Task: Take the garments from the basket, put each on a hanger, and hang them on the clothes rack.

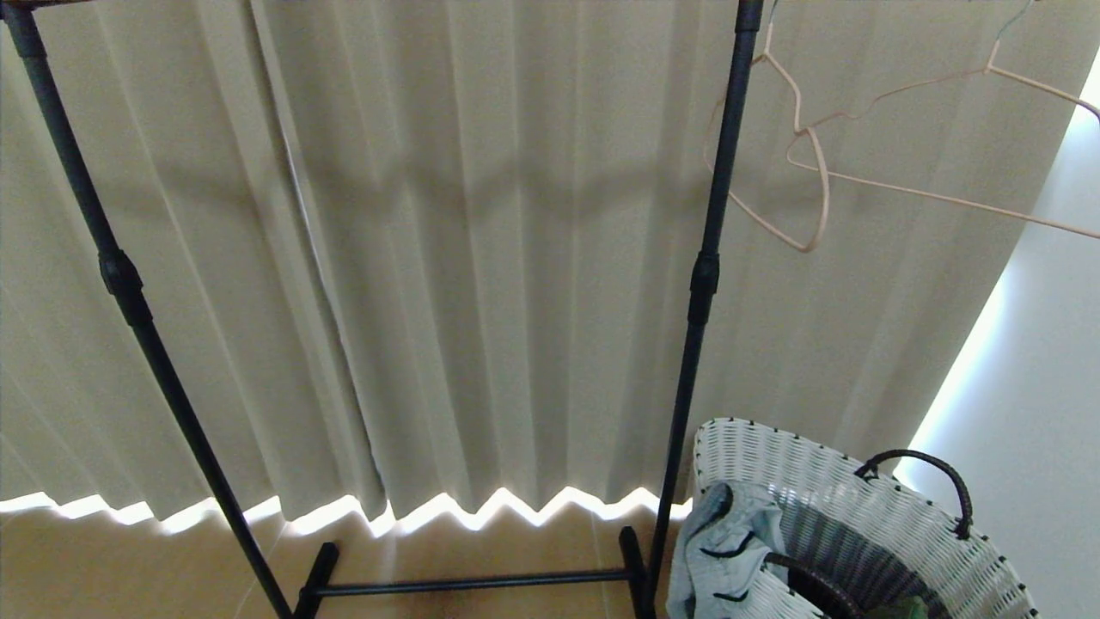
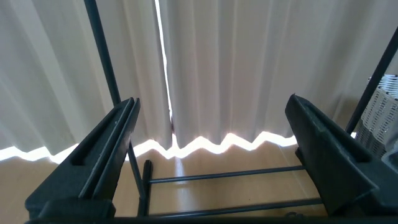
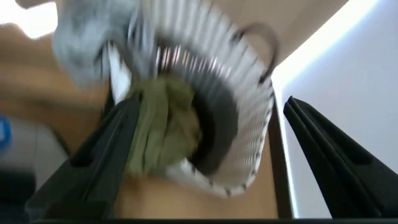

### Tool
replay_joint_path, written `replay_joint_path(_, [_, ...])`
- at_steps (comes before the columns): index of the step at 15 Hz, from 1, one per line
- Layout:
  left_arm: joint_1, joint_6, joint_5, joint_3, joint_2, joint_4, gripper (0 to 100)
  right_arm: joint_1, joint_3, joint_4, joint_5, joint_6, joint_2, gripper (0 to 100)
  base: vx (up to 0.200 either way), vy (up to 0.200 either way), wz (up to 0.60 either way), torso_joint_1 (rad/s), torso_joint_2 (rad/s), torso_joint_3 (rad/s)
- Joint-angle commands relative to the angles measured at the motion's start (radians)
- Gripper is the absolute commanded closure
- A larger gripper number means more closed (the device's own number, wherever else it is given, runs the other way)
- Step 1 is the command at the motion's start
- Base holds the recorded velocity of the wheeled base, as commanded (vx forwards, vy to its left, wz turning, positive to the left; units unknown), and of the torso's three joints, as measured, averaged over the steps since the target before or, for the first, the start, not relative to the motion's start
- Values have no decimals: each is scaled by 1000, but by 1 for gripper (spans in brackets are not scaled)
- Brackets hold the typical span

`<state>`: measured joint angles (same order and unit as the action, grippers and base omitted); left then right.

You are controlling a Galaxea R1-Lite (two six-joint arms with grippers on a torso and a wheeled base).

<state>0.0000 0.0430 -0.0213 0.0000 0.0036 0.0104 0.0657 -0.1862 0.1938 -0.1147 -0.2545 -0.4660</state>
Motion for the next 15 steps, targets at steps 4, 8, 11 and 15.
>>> replay_joint_path(4, [0, 0, 0, 0, -1, 0, 0, 22, -12, -8, 0, -213, -425, 0, 0, 0, 0, 0, 0, 0])
replay_joint_path(8, [0, -2, -2, 0, -1, 0, 0, 23, -12, -105, 1, -266, -632, 0, 0, 0, 0, 0, 0, 0])
replay_joint_path(11, [0, -3, 0, 0, -1, 0, 0, 23, -15, -192, 9, -267, -775, 0, 0, 0, 0, 0, 0, 0])
replay_joint_path(15, [0, -3, 0, 0, -1, 0, 0, 22, -16, -301, 4, -269, -970, 0, 0, 0, 0, 0, 0, 0])
